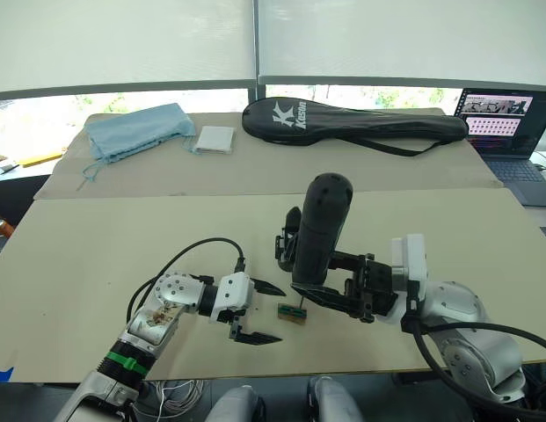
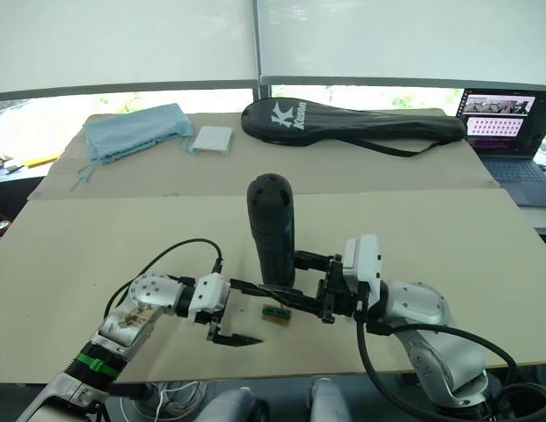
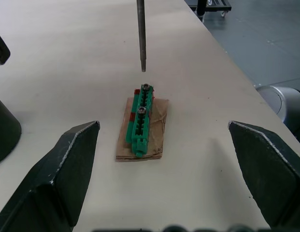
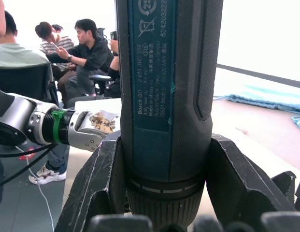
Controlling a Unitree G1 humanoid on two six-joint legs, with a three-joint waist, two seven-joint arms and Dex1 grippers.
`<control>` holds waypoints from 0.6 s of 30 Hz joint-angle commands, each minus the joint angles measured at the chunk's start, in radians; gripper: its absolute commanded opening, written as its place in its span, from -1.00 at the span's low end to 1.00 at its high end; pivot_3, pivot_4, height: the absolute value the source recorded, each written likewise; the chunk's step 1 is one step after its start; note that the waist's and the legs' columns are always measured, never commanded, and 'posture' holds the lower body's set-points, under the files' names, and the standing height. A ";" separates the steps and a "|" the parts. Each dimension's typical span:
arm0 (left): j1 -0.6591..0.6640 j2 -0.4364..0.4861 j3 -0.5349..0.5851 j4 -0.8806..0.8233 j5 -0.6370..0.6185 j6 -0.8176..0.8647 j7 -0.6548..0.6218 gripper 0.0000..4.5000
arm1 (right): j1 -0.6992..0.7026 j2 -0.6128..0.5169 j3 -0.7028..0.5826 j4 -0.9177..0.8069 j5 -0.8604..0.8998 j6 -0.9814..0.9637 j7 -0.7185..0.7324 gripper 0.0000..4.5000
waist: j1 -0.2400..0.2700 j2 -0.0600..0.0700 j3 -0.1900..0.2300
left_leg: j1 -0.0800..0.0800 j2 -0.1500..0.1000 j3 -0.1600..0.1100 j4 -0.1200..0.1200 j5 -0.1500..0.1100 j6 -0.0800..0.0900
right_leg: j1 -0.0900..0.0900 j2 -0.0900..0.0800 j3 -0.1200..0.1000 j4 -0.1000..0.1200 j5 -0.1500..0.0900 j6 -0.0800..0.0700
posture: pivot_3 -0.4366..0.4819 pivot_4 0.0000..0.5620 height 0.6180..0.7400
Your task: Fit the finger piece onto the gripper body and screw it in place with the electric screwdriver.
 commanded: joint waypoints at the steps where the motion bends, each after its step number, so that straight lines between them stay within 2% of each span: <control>1: -0.015 -0.005 0.007 -0.007 0.001 -0.020 -0.001 1.00 | -0.007 0.006 -0.017 -0.022 0.025 -0.009 -0.014 -0.16 | 0.000 0.000 0.000 | 0.000 0.000 0.000 0.000 0.000 0.000 | 0.000 0.000 0.000 0.000 0.000 0.000 | -0.05 -0.47 0.94; 18: -0.033 -0.021 0.004 0.009 0.006 -0.025 -0.004 1.00 | 0.065 -0.002 -0.026 -0.017 0.006 -0.049 0.021 -0.16 | 0.001 0.000 0.000 | 0.000 0.000 0.000 0.000 0.000 0.000 | 0.000 0.000 0.000 0.000 0.000 0.000 | -0.05 -0.47 0.94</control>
